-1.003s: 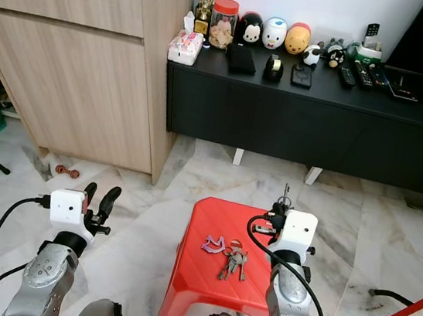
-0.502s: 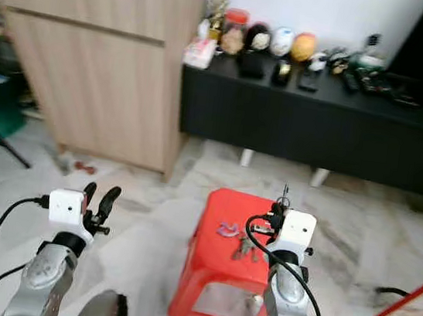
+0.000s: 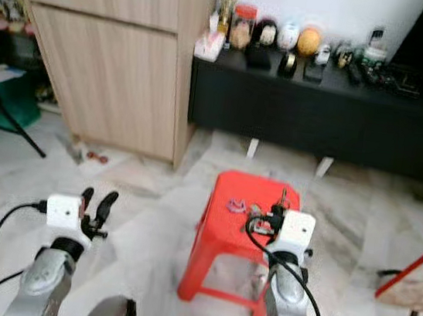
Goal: Hang keys on a hook
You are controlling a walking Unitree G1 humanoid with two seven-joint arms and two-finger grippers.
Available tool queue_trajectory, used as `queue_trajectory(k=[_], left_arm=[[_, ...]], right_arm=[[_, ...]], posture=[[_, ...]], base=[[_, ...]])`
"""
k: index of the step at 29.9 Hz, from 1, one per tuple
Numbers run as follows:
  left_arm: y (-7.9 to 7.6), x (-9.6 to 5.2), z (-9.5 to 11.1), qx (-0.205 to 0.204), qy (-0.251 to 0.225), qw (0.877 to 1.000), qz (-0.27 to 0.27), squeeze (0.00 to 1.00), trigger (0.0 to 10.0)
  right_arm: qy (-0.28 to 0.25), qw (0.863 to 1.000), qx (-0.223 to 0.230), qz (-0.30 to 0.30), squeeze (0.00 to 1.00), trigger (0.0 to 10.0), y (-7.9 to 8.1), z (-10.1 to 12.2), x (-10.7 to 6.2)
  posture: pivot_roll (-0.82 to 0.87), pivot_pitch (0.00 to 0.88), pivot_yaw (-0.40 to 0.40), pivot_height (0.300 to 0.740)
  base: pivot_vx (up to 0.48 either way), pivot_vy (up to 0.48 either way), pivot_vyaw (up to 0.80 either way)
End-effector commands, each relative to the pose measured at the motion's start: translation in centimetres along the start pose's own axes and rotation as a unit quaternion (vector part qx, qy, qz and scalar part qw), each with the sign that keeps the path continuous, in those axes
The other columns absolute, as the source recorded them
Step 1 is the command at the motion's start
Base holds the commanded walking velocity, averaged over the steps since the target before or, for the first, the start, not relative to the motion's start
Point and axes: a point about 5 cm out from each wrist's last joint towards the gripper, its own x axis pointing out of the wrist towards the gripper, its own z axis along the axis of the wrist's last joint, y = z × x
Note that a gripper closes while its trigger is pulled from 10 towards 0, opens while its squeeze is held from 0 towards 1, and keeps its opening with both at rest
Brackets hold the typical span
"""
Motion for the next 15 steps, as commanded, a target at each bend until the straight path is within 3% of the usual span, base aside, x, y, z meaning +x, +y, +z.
queue_trajectory(k=[1,10,15], left_arm=[[-0.08,0.2,0.21,0.008,-0.001,1.0,-0.005,0.0,10.0],[0.01,0.28,0.24,0.01,-0.001,1.0,-0.003,0.0,10.0],[0.04,0.28,0.25,0.01,-0.002,1.0,-0.001,0.0,10.0]], right_arm=[[-0.015,1.0,-0.004,-0.003,0.0,10.0,-0.17,0.87,0.39],[-0.012,1.0,-0.003,-0.004,0.0,10.0,-0.11,0.87,0.52],[-0.011,1.0,-0.002,-0.003,0.0,10.0,-0.09,0.89,0.58]], posture=[[0.15,0.049,-0.087,0.679],[0.15,0.055,-0.09,0.739],[0.15,0.057,-0.09,0.74]], base=[[0.0,0.0,0.0],[0.0,0.0,0.0],[0.0,0.0,0.0]])
